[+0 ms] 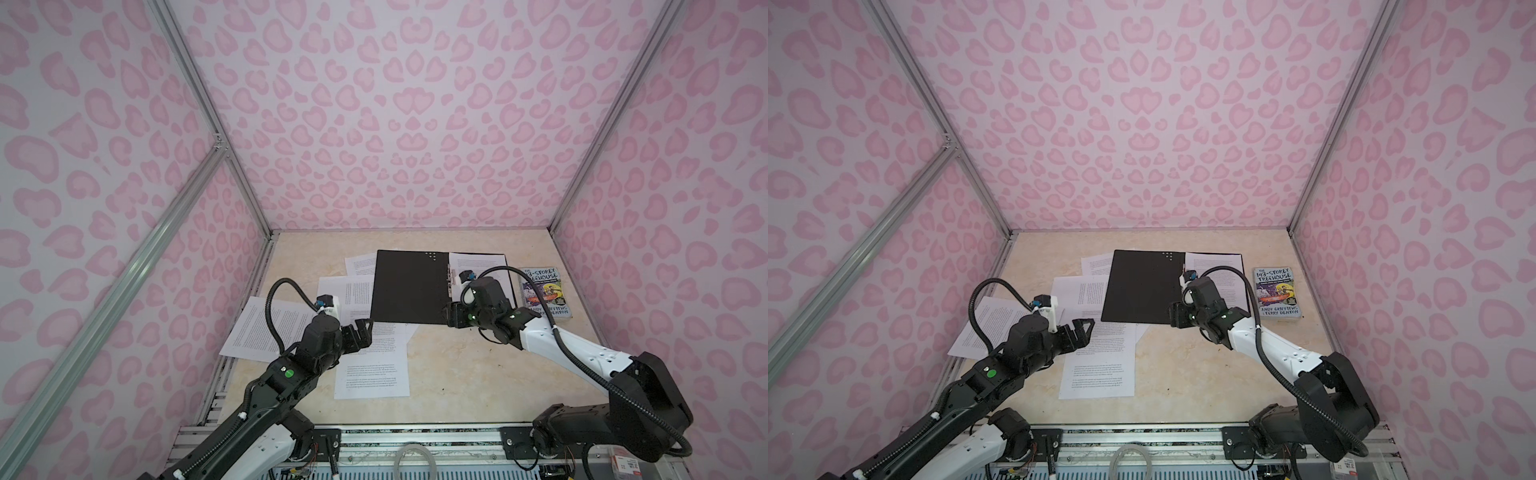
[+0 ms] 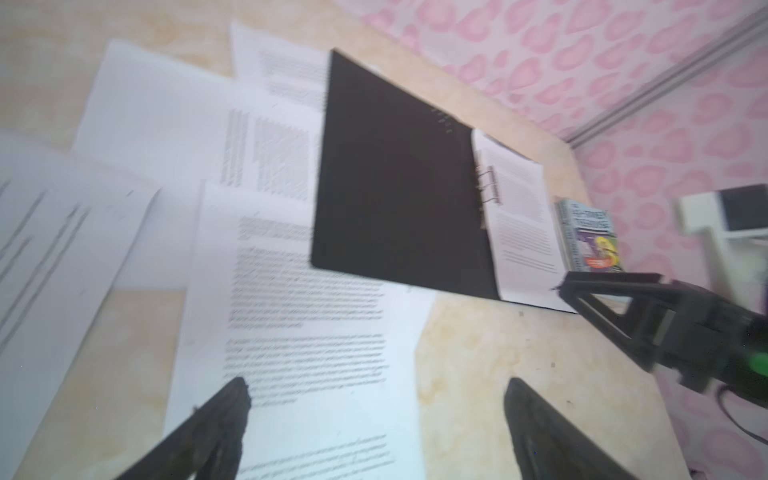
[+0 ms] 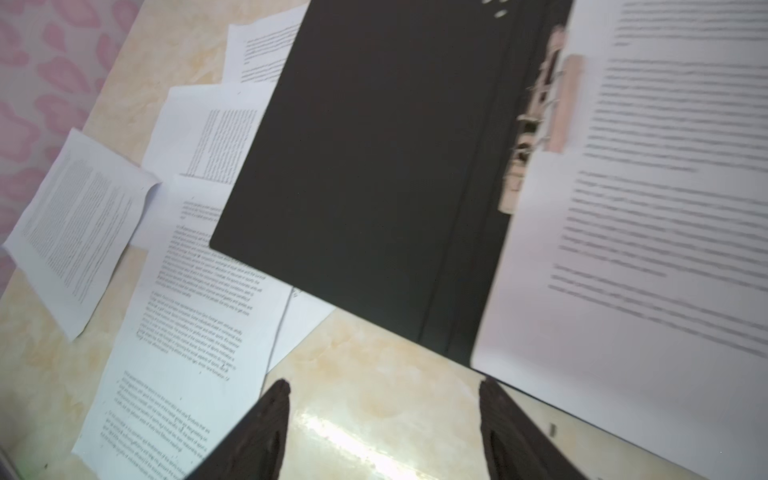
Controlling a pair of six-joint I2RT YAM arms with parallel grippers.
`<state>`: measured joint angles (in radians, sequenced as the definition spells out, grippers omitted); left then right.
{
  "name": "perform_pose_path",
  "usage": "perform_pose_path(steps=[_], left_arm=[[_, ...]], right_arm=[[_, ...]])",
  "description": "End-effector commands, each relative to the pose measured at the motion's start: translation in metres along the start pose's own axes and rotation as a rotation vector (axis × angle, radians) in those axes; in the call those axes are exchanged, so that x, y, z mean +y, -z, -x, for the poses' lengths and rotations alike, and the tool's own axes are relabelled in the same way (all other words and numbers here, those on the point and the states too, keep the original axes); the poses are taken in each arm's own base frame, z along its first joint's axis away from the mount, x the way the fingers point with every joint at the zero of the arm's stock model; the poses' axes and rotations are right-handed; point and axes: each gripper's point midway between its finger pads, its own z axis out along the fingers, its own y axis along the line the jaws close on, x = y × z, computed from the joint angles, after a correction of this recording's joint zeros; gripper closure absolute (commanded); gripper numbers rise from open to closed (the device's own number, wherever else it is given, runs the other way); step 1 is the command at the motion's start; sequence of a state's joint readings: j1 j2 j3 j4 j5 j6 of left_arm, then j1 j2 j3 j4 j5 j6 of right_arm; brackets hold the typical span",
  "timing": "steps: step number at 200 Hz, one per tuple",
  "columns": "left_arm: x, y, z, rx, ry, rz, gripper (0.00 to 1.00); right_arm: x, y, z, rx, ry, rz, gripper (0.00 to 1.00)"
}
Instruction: Put the files into the folder
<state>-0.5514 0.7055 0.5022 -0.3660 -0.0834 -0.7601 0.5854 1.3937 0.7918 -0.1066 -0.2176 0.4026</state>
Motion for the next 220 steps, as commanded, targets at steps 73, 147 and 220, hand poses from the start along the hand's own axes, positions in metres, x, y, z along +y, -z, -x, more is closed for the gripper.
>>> perform_pose_path(steps=[73, 147, 220], left_arm=[[0.079, -0.019, -0.093, 0.312, 0.251, 0.220, 0.03], [0.090, -0.021, -0.121, 0.425, 0.270, 0.255, 0.03], [0.047, -0.029, -0.115, 0.457, 0.284, 0.027, 0.04]], right_arm=[[0.082, -0.060, -0.052, 0.147, 0.041, 0.282, 0.36], [0.091, -0.078, -0.070, 0.218, 0.023, 0.298, 0.41], [0.093, -0.089, -0.084, 0.286, -0.035, 0.320, 0.42]])
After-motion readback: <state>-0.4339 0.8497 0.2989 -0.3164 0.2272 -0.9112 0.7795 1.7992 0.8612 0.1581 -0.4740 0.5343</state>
